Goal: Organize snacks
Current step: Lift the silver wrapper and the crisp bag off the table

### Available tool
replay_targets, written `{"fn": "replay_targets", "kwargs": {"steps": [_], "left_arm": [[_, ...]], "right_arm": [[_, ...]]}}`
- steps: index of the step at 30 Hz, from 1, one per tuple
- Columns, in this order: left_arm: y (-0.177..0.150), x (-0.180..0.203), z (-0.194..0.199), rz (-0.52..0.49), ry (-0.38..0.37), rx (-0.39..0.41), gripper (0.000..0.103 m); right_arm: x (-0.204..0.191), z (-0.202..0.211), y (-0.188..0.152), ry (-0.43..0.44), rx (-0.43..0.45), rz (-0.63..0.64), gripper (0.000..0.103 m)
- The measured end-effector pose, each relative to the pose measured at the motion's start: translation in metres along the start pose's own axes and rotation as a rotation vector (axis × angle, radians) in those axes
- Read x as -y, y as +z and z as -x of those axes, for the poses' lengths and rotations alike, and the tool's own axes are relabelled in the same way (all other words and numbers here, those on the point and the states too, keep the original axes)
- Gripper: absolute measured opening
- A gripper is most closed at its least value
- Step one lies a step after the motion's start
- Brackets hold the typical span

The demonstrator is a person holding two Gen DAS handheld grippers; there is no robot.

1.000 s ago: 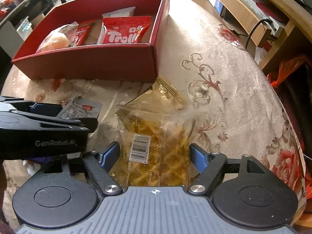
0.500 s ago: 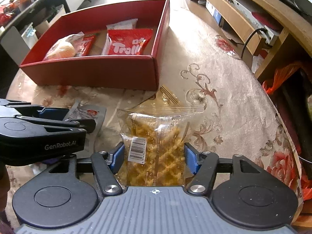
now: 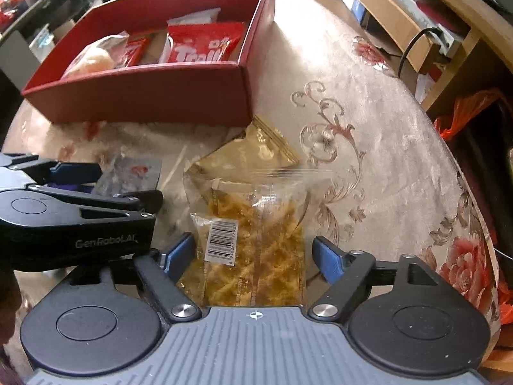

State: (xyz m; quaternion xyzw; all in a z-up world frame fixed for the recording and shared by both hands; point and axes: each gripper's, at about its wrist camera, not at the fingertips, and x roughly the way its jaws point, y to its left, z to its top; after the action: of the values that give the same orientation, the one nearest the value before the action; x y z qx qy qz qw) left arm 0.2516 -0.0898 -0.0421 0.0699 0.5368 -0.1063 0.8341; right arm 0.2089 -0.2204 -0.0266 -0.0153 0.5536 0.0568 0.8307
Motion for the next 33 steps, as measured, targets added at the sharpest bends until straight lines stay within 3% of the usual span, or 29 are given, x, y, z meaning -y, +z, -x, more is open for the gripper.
{"fn": "replay_targets", "kwargs": {"steps": [2,5,8,23,33], "left_arm": [[-0.004,-0.004,0.001,0.008,-0.004,0.003,0.063],[-0.004,-0.006,0.005,0.024,-0.003,0.007,0.05],[-0.004,-0.007,0.01,0.032,-0.026,0.007,0.046],[-0.008,-0.021,0.029,0.071,-0.065,0.032,0.043],[-0.02,-0.036,0.046,0.128,-0.088,0.05,0.043]], "right_arm": [[-0.002,0.001,-0.005,0.008,0.012,0.022,0.077],[-0.005,0.003,-0.006,0.01,0.024,0.019,0.075],[-0.007,0.009,-0.005,0.018,0.038,0.018,0.071],[-0.001,0.021,-0.003,0.034,0.08,-0.013,0.062],[0.0,0.028,-0.004,0.05,0.102,-0.014,0.061]]}}
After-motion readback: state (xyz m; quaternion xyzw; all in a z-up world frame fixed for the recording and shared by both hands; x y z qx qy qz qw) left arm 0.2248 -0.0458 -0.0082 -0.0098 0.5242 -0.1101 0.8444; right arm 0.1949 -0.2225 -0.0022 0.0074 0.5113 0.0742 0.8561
